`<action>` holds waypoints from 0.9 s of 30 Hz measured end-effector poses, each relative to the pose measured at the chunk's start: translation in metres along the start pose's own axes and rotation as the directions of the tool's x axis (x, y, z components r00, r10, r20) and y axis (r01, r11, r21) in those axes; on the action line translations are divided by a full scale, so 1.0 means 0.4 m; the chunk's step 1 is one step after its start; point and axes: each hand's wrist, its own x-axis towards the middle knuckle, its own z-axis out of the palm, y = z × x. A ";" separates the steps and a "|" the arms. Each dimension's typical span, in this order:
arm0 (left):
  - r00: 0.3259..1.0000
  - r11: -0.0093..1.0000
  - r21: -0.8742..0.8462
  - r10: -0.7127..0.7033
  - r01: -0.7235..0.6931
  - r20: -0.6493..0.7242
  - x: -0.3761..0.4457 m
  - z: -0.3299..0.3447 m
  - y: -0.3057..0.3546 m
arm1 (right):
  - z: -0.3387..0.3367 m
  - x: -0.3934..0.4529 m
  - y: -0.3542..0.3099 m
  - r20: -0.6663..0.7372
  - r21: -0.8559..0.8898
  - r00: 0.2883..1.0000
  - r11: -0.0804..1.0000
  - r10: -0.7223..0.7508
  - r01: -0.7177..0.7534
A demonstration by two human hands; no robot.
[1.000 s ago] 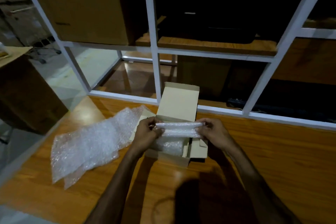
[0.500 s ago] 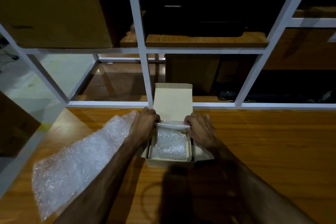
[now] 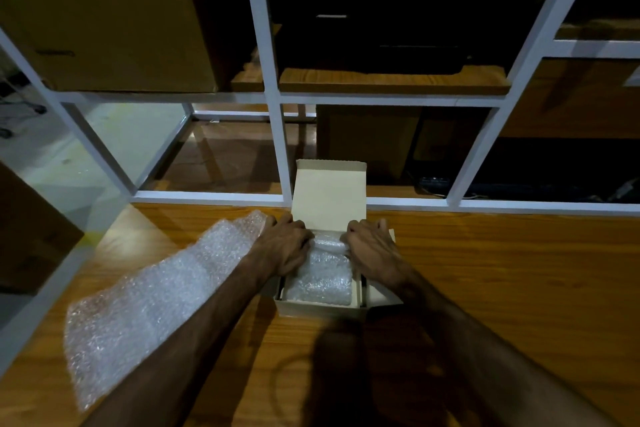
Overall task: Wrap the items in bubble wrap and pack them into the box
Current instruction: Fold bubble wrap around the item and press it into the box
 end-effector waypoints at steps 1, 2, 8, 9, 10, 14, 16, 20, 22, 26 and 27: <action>1.000 1.000 0.014 0.001 -0.001 0.001 0.001 -0.003 0.001 | -0.005 0.002 -0.006 0.005 -0.008 1.000 1.000 0.000 0.000; 1.000 0.999 0.035 0.004 -0.004 -0.001 0.002 -0.006 0.002 | -0.011 0.005 -0.011 0.015 -0.010 1.000 1.000 0.003 -0.003; 1.000 0.985 0.171 -0.009 0.006 0.018 0.012 -0.019 0.034 | -0.019 0.016 -0.012 0.045 -0.075 0.999 0.997 0.019 -0.016; 1.000 0.981 0.194 -0.012 0.006 0.029 0.013 -0.017 0.038 | -0.018 0.016 -0.013 0.043 -0.084 0.999 0.996 0.011 -0.008; 0.999 0.980 0.200 -0.016 0.008 0.038 0.014 -0.013 0.039 | -0.014 0.017 -0.013 0.043 -0.092 0.999 0.996 0.002 0.002; 0.998 0.990 0.130 -0.051 0.047 0.030 0.019 0.006 0.040 | -0.021 0.015 -0.020 0.083 -0.080 0.996 0.997 -0.010 0.017; 0.997 0.990 0.124 -0.068 0.063 0.034 0.028 0.002 0.044 | -0.026 0.015 -0.023 0.112 -0.064 0.993 0.998 -0.018 0.025; 0.993 0.979 0.172 -0.112 0.105 0.027 0.040 -0.003 0.044 | -0.007 0.021 -0.035 0.124 -0.062 0.992 0.998 0.020 -0.013; 0.991 0.975 0.185 -0.132 0.125 0.025 0.040 0.006 0.042 | 0.012 0.028 -0.036 0.083 -0.076 0.995 0.996 0.047 -0.041; 0.986 0.973 0.192 -0.144 0.125 0.086 0.032 0.014 0.055 | 0.038 0.029 -0.037 0.008 -0.102 0.996 0.991 0.092 -0.091; 0.986 0.975 0.181 -0.144 0.126 0.088 0.027 0.015 0.058 | 0.041 0.026 -0.041 -0.013 -0.112 0.994 0.988 0.107 -0.108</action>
